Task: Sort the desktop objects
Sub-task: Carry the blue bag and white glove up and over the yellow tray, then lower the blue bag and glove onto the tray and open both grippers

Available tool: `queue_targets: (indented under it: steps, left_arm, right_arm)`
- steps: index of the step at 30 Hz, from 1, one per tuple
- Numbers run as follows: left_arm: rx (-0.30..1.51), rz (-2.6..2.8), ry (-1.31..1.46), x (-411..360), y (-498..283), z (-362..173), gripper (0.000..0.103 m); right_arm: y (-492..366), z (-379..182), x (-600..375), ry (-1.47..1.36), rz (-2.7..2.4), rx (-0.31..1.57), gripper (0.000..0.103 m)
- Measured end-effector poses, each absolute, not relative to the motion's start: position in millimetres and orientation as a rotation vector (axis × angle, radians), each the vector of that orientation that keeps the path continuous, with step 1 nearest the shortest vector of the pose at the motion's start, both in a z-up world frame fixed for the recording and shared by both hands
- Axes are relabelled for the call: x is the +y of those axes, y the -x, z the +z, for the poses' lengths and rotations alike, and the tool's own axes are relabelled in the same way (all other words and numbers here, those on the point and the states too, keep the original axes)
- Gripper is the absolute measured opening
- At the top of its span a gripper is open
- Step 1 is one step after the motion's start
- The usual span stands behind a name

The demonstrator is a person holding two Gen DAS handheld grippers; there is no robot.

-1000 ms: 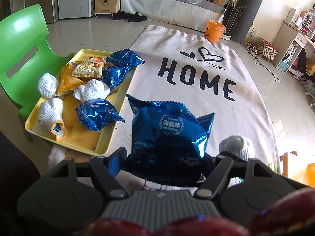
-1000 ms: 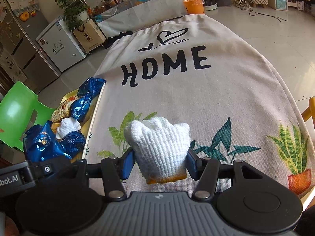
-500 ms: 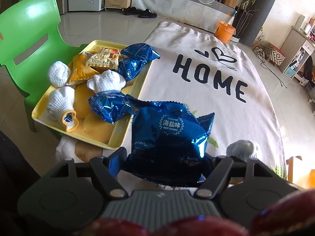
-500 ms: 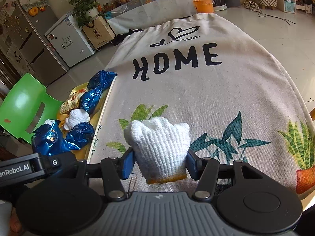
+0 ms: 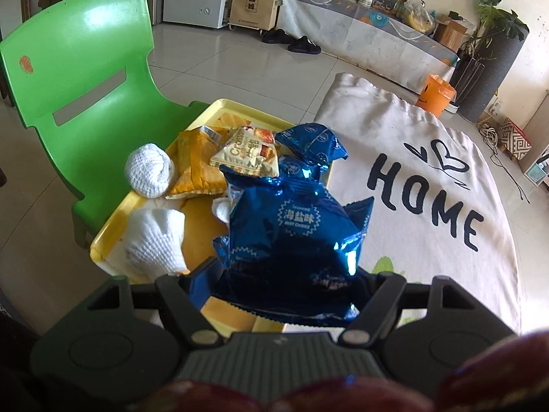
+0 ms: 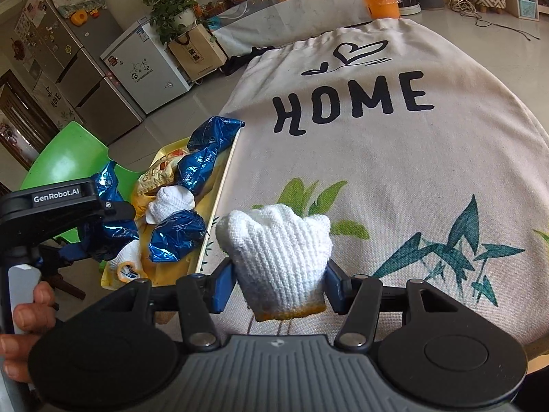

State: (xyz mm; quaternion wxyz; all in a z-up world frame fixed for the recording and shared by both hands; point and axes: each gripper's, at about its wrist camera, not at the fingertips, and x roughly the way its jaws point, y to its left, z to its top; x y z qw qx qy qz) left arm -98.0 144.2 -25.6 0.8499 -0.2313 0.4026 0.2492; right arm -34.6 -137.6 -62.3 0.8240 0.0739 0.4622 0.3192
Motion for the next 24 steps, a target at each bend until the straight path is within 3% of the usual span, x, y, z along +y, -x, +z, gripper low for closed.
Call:
queue_targets:
  steps: [24]
  left_arm:
    - [0.837, 0.774, 0.647, 218.3, 85.5, -58.4, 0.074]
  right_arm:
    - [-19.0, -41.1, -27.2, -0.182, 0.863, 0.985, 0.055]
